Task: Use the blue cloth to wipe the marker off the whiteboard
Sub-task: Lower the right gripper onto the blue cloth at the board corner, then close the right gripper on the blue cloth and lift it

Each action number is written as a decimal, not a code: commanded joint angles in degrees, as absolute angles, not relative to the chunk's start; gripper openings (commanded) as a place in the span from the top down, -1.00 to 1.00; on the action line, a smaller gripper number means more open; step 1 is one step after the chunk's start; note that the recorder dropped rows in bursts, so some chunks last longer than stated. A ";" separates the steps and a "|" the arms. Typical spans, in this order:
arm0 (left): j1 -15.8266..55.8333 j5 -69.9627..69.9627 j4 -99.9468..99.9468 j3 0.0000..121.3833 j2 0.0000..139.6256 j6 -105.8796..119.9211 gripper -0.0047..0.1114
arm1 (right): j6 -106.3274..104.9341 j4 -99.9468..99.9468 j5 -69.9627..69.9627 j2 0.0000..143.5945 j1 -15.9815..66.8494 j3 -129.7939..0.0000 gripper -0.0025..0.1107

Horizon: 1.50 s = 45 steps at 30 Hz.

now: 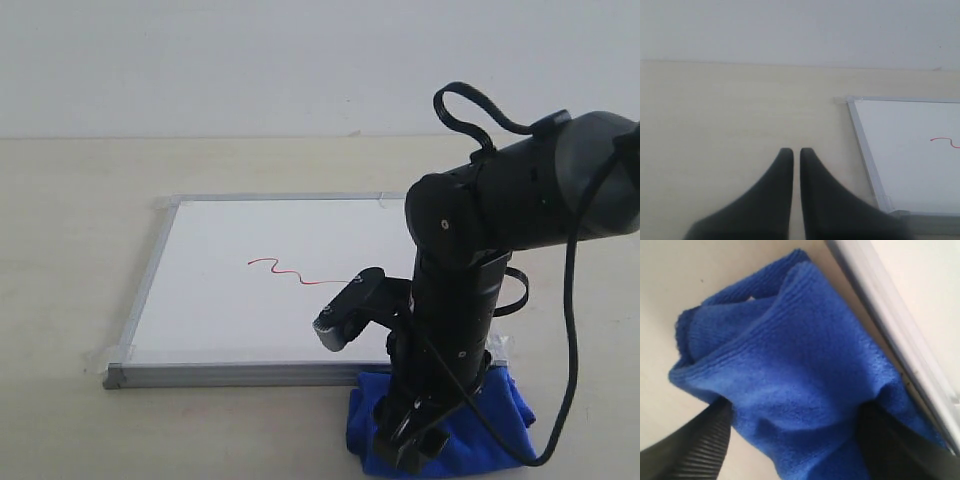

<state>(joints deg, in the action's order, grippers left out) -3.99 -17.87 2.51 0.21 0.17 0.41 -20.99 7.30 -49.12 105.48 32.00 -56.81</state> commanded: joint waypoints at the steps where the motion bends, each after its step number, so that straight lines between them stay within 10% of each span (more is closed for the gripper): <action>1: -4.06 -17.14 2.32 0.00 0.00 0.43 0.84 | -17.31 6.61 -46.77 106.56 31.95 -56.67 -0.26; 13: -4.06 -17.14 2.32 0.00 0.00 0.43 0.84 | -8.53 5.01 -46.80 106.56 31.95 -56.67 -0.19; 23: -4.06 -17.14 2.32 0.00 0.00 0.43 0.84 | -7.58 3.25 -49.28 106.56 31.95 -56.67 0.94; 45: -4.06 -17.14 2.32 0.00 0.00 0.43 0.84 | -10.81 0.00 -47.98 85.73 31.95 -56.67 0.96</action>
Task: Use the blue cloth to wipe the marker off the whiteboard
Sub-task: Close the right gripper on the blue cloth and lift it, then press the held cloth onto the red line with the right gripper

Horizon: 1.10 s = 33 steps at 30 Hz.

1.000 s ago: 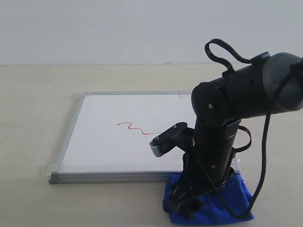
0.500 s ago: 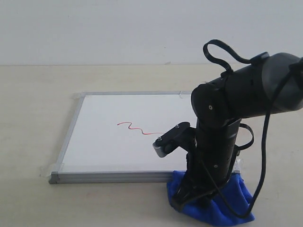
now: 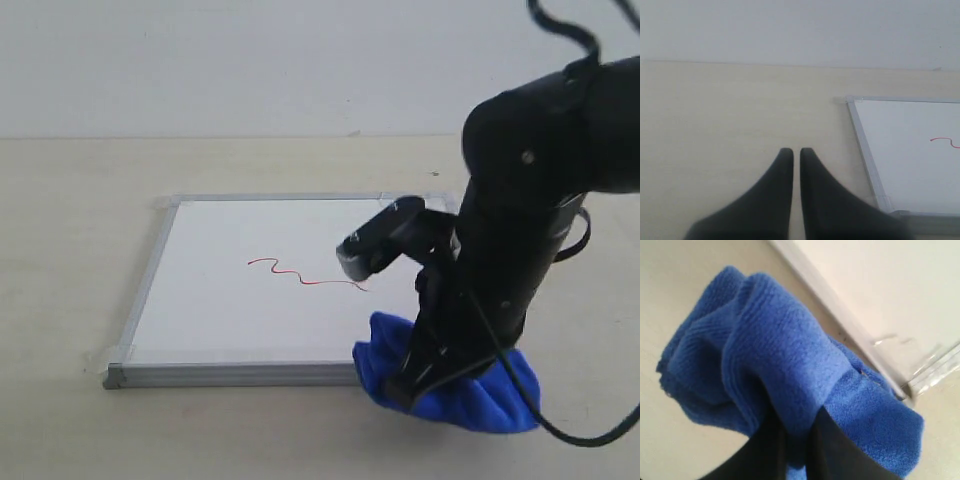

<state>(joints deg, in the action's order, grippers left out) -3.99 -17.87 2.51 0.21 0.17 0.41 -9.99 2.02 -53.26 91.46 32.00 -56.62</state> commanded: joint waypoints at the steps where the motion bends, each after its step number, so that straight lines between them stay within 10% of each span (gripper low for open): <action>1: -4.06 -17.14 2.32 0.00 0.00 0.43 0.84 | -10.81 -1.07 -45.99 84.72 31.95 -56.67 0.96; 11: -4.06 -17.14 2.32 0.00 0.00 0.43 0.84 | -10.81 -2.21 -29.67 86.30 31.84 -58.88 0.96; 33: -4.06 -17.14 2.32 0.00 0.00 0.43 0.84 | -11.07 -5.06 -59.82 119.91 29.79 -101.12 0.96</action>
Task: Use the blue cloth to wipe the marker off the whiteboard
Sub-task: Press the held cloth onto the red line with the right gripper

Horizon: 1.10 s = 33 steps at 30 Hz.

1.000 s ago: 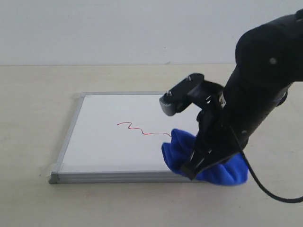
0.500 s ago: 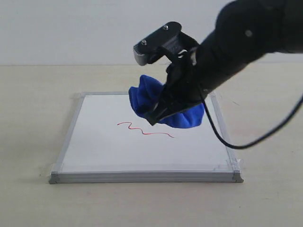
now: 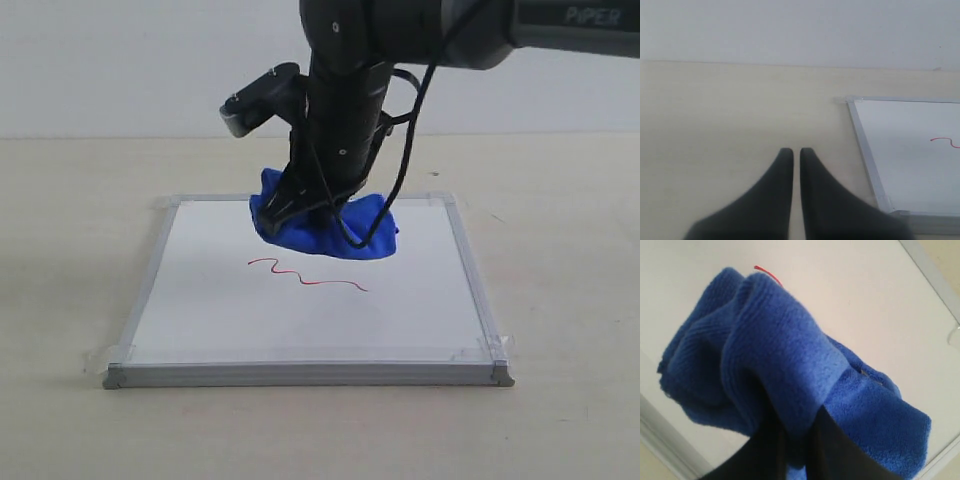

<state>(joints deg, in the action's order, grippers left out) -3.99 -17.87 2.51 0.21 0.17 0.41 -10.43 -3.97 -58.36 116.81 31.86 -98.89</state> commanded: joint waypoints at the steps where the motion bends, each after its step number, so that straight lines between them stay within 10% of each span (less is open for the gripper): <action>1: -4.06 -17.14 2.32 0.00 0.00 0.43 0.84 | -11.07 -4.41 -60.55 121.04 28.96 -101.39 0.96; 21: -4.06 -17.14 2.32 0.00 0.00 0.43 0.84 | -33.85 20.30 -69.96 133.58 24.54 -101.29 0.96; 33: -4.06 -17.14 2.32 0.00 0.00 0.43 0.84 | -3.88 -20.73 -56.58 133.16 24.54 -101.29 0.96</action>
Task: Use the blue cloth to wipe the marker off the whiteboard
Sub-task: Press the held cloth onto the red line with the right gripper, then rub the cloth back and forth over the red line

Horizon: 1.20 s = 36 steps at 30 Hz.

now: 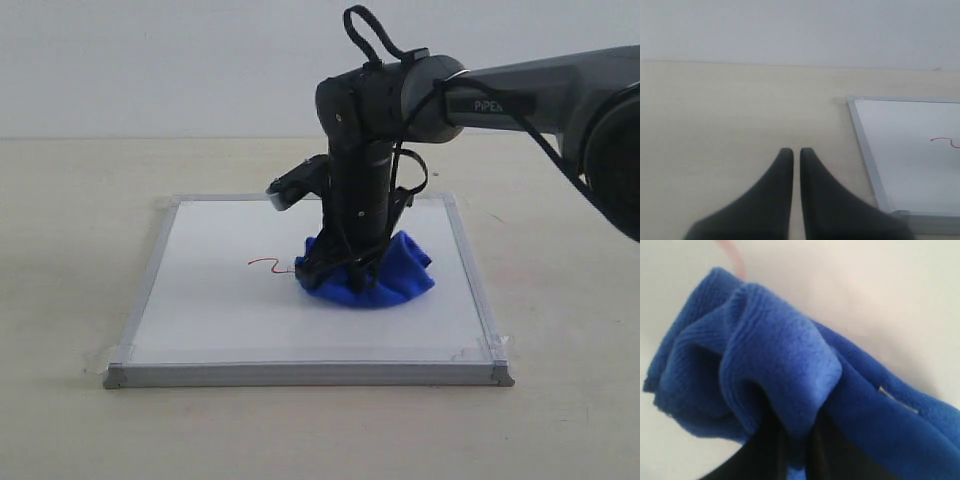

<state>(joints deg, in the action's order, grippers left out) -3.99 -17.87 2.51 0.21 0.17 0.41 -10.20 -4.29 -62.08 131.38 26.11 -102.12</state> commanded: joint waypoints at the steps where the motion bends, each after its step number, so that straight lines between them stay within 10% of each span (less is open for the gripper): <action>1: -4.06 -17.14 2.32 0.00 0.00 0.43 0.84 | -2.95 -21.38 -56.05 133.16 24.54 -101.29 0.96; 15: -4.06 -17.14 2.32 0.00 0.00 0.43 0.84 | -42.04 35.42 -57.85 133.16 26.31 -101.29 0.96; 28: -4.06 -17.14 2.32 0.00 0.00 0.43 0.84 | -2.05 -11.51 -47.83 133.27 23.69 -101.42 0.96; 36: -4.06 -17.14 2.32 0.00 0.00 0.43 0.84 | -10.80 2.31 -47.13 133.27 26.06 -103.58 0.96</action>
<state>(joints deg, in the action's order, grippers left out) -3.99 -17.87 2.51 0.21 0.17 0.41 -3.63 -4.47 -47.55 132.45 24.57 -103.34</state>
